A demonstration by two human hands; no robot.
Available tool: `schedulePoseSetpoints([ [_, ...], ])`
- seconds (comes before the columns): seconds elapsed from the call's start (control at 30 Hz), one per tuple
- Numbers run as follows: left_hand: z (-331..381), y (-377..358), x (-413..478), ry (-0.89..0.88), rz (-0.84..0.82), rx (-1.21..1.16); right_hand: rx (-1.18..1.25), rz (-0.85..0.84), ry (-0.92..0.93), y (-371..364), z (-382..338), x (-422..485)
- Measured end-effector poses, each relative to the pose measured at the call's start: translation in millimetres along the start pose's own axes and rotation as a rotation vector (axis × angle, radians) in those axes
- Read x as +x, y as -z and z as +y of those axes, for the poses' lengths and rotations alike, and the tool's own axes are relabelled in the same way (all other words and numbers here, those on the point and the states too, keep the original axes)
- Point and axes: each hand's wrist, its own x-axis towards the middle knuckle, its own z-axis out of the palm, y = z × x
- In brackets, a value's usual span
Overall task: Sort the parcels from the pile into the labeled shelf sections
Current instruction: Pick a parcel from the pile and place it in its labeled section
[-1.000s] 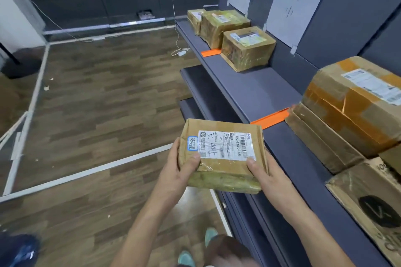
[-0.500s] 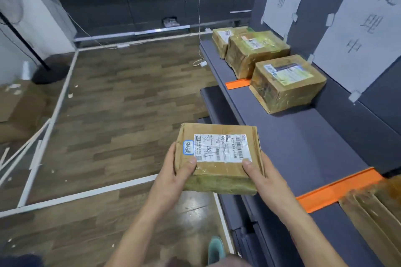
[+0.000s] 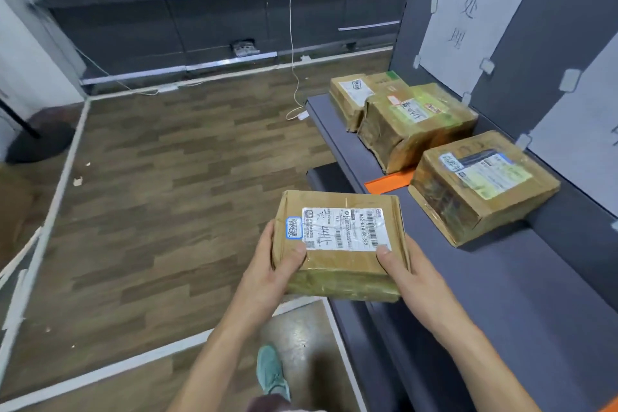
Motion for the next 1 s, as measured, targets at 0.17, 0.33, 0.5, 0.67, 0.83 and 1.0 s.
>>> schedulePoseSetpoints([
  [0.17,11.3,42.4,64.4,0.001,-0.061,-0.001,0.02,0.071,-0.025,-36.4,-32.2,39.4],
  [0.33,25.8,76.4,121.2,-0.008,-0.127,0.055,0.039,0.129,-0.041,-66.7,-60.1,77.7],
  [0.5,49.8,99.8,176.8,-0.022,-0.115,0.07,0.04,0.147,-0.031,-84.1,-88.1,125.7],
  [0.67,73.9,108.1,242.2,-0.043,-0.11,0.078,0.094,0.141,0.011,-91.0,-106.1,187.5],
  [0.83,100.0,110.6,305.8,-0.057,-0.113,0.075,0.099,0.147,0.01,-89.0,-126.1,250.3],
  [1.0,121.5,116.6,357.3,-0.102,-0.082,0.017,0.056,0.127,0.062,-85.9,-156.1,296.5],
])
